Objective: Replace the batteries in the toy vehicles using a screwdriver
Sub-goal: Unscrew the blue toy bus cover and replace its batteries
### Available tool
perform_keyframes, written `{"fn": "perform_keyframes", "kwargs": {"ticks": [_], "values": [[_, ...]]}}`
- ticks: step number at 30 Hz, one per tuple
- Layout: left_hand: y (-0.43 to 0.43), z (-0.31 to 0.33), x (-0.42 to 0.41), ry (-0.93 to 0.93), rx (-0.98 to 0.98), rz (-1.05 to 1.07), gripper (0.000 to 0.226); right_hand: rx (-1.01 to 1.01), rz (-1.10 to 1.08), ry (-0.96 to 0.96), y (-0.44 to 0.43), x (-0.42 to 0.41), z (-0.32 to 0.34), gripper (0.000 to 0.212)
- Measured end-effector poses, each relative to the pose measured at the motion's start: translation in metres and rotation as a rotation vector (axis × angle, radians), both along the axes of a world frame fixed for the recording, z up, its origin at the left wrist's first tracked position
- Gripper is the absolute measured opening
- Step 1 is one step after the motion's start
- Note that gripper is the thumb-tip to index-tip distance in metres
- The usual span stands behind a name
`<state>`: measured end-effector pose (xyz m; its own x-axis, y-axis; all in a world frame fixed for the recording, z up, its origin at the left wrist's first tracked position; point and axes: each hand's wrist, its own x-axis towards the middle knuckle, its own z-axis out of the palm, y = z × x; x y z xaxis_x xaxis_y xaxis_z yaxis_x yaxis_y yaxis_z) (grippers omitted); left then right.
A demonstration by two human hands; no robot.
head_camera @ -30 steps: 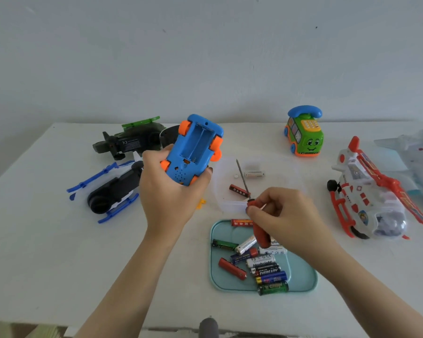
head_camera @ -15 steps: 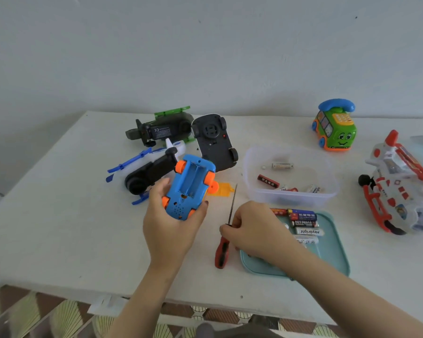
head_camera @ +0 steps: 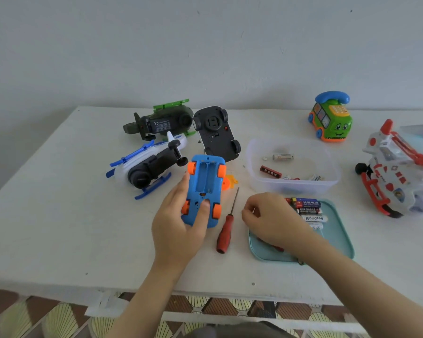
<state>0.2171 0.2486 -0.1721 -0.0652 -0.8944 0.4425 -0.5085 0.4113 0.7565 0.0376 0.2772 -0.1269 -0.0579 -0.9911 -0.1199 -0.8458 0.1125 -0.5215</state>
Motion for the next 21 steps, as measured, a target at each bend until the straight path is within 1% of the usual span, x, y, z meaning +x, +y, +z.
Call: {"fn": "perform_keyframes", "kwargs": {"ticks": [3, 6, 8, 12, 15, 18, 21], "values": [[-0.006, -0.005, 0.006, 0.009, 0.03, -0.084, 0.071, -0.002, 0.027, 0.047, 0.004, -0.013, 0.012, 0.017], [-0.01, -0.011, 0.011, 0.063, 0.119, -0.176, 0.083, 0.108, 0.097, 0.193, 0.012, -0.022, 0.021, 0.014], [-0.013, -0.013, 0.012, 0.116, 0.182, -0.251, 0.091, 0.16, 0.129, 0.243, 0.018, -0.023, 0.022, 0.01], [-0.021, -0.01, 0.016, 0.121, 0.194, -0.358, 0.094, 0.075, 0.154, 0.33, 0.031, -0.017, 0.019, 0.009], [-0.023, -0.005, 0.015, 0.134, 0.185, -0.449, 0.092, 0.06, 0.157, 0.416, 0.034, -0.014, 0.02, 0.017], [-0.021, -0.003, 0.013, 0.162, 0.147, -0.513, 0.085, 0.052, 0.158, 0.406, 0.034, -0.012, 0.02, 0.019], [-0.021, -0.004, 0.013, 0.143, 0.12, -0.498, 0.083, 0.021, 0.15, 0.347, 0.034, -0.01, 0.018, 0.02]]}}
